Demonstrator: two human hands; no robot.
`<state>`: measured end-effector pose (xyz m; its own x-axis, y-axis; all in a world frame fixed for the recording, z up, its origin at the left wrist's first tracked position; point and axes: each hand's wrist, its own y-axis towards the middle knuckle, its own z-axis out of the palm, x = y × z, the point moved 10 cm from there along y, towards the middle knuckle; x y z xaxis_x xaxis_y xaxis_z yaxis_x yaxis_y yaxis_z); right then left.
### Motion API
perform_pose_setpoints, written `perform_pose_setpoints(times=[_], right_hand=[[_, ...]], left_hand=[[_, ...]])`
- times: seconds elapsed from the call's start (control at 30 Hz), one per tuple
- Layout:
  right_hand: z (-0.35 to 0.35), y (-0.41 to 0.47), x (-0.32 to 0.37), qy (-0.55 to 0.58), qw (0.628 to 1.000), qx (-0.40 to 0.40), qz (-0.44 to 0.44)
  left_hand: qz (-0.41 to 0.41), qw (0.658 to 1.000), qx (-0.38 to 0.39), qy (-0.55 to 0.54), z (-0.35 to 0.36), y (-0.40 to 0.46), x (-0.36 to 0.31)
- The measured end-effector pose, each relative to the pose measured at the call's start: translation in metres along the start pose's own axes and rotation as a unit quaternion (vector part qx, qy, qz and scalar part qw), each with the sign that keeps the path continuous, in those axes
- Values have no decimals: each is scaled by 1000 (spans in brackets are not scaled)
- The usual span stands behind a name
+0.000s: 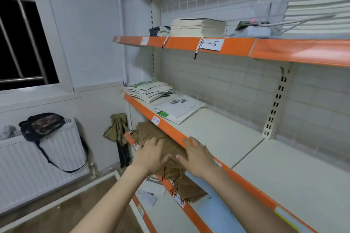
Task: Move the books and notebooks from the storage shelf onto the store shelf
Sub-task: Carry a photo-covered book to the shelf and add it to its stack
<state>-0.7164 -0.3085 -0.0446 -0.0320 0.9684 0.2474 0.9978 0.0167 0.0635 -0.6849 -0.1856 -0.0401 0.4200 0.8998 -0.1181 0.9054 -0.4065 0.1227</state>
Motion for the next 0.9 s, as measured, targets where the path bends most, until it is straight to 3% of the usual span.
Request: perform_pose_setpoints(times=[0.33,0.57,0.9], right_hand=[[17,83,3,13,1000,-19,1],[10,179,-13,17,998,-61,11],[10,291,-56,-2,997,-53,56]], left_hand=[[-8,999,-18,-32,7,66,49],[-1,1000,-11,-29,10,159,77],[43,998,21,-39,28,286,86]])
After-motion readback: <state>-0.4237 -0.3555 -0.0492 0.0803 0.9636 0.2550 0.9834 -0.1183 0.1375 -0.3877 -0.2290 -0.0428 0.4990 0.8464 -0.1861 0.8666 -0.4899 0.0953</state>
